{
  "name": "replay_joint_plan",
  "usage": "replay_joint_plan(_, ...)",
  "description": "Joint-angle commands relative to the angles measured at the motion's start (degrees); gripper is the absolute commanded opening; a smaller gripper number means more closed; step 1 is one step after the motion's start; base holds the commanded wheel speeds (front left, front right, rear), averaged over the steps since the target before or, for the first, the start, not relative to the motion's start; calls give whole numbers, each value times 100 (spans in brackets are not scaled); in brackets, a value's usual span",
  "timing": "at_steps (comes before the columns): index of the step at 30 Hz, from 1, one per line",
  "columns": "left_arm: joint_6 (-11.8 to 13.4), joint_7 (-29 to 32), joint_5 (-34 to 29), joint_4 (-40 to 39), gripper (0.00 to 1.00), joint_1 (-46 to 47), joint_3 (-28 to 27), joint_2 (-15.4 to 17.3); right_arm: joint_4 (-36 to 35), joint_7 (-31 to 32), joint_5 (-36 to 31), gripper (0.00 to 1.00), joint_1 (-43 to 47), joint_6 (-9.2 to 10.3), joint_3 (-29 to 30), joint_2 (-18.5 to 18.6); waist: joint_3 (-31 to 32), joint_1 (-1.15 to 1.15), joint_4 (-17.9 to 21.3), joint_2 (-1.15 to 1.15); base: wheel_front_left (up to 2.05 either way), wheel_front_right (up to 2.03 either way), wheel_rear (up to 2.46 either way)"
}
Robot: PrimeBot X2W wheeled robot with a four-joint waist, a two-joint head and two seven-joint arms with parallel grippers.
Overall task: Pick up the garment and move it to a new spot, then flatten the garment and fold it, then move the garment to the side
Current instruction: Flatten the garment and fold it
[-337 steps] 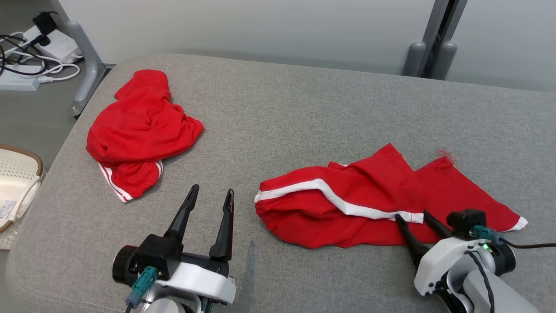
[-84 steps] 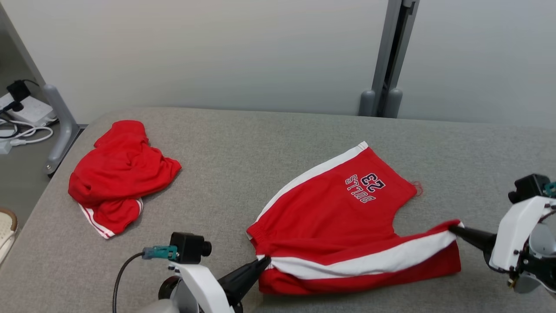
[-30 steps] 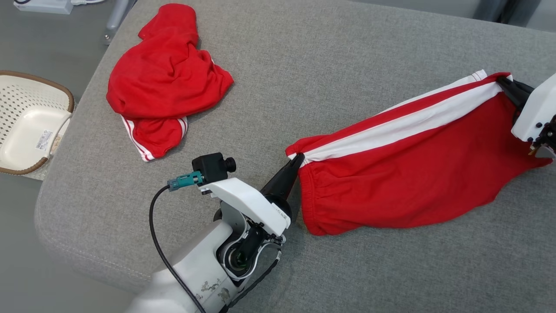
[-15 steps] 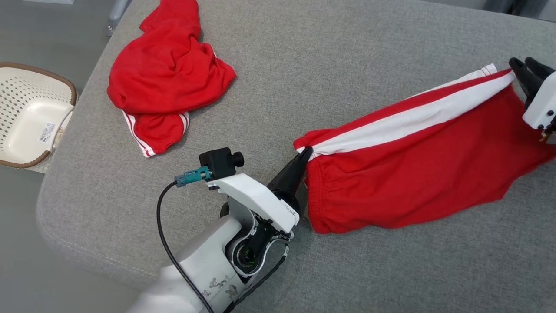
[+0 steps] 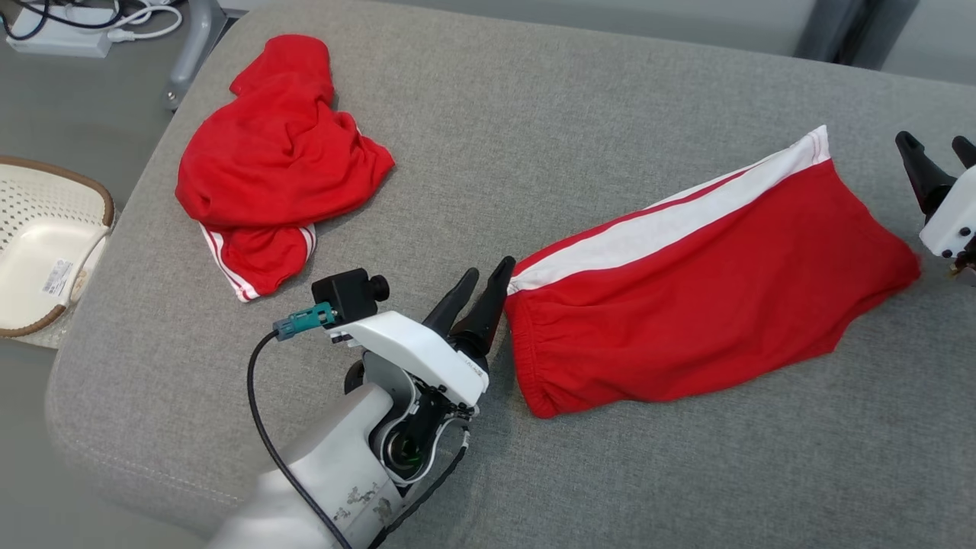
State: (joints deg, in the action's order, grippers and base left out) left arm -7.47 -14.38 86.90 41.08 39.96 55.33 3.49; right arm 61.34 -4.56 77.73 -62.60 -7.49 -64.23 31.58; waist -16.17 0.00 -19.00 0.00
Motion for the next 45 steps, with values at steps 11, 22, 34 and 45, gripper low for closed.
replay_joint_plan(11, 141, -78, -2637, -34, 100, -427, -1758, 259, -439, -1048, -177, 100, 639, 0, 130, 69, 777, 0, 363, 0, 0, 0, 0)
replay_joint_plan(22, 452, -80, -5461, -1352, 100, -1958, -3667, 115, -1440, -1065, -2297, 100, 1846, 0, 2552, -108, 1330, 0, 725, 0, 0, 0, 0)
replay_joint_plan(34, 308, -81, -6814, -2165, 100, -3251, -4509, -46, -2354, -1065, -4017, 100, 3988, 0, 4883, -1146, 1657, 0, 962, 0, 0, 0, 0)
replay_joint_plan(45, 453, -81, -6597, -2311, 100, -3620, -4399, -51, -1623, -863, -2823, 100, 4176, 0, 4548, -1523, 1593, 0, 836, 0, 0, 0, 0)
